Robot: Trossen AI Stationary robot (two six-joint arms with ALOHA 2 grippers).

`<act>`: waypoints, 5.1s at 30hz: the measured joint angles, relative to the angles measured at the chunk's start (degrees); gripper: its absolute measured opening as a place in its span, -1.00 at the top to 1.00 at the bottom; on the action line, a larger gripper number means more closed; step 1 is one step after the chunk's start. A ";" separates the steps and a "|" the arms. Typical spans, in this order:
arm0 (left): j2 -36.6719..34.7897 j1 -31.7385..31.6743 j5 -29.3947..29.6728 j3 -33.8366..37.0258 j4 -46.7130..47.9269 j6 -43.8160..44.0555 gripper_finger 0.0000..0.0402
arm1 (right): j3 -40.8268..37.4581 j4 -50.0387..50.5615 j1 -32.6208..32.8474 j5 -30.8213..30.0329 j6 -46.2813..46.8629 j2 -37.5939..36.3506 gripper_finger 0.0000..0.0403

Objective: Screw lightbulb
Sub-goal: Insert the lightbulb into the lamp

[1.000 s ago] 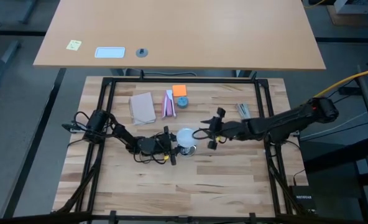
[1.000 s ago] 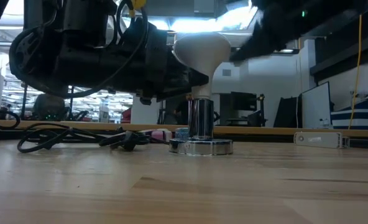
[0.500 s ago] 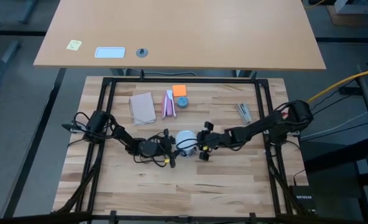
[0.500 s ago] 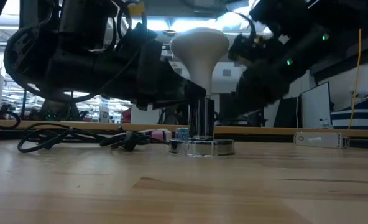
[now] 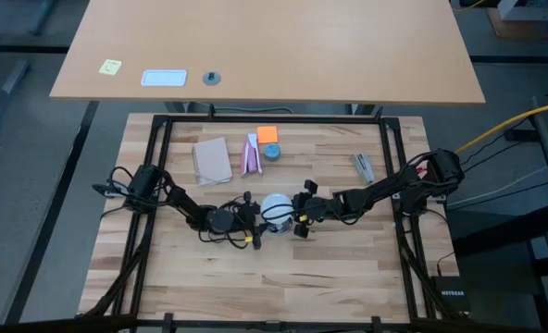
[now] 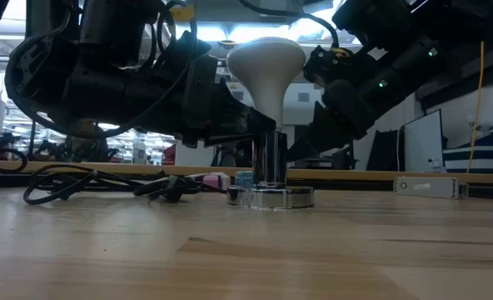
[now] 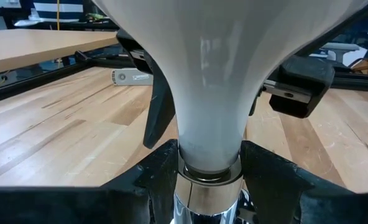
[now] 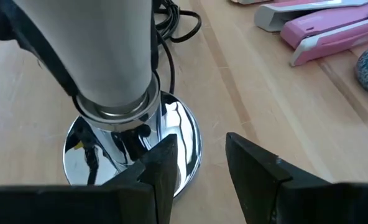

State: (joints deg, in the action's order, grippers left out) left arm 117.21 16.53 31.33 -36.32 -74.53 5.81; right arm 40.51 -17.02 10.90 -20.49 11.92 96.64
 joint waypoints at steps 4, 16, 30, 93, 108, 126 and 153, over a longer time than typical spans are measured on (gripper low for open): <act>0.00 -0.02 0.00 0.00 0.15 -0.22 0.17 | 0.00 -0.02 0.00 0.00 0.00 0.00 0.29; -0.07 -0.07 0.00 0.00 -0.73 3.41 0.17 | 0.00 -0.03 0.00 -0.03 -0.11 0.00 0.29; -0.04 -0.07 0.00 0.00 0.14 1.56 0.17 | 0.00 9.78 0.00 -7.11 -7.12 -8.63 0.29; 0.00 -0.64 -0.44 -0.11 0.56 -0.19 0.17 | 0.00 -9.97 0.00 0.43 -13.57 -15.41 0.29; 0.00 -1.51 -1.70 -0.09 0.76 3.81 -0.17 | 0.00 -9.96 0.00 0.66 -13.60 -15.41 0.29; -0.31 0.06 -1.76 -0.02 -1.90 -0.65 -0.24 | 0.11 -7.23 0.02 3.08 -14.78 -15.43 0.29; -0.37 -2.78 -5.26 -3.98 0.45 0.10 -0.24 | 0.09 -6.97 0.02 3.13 -15.21 -15.43 0.29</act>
State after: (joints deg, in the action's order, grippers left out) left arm 116.84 13.76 26.07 -40.29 -74.09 5.91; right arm 40.60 -23.99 10.92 -17.37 -3.29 81.21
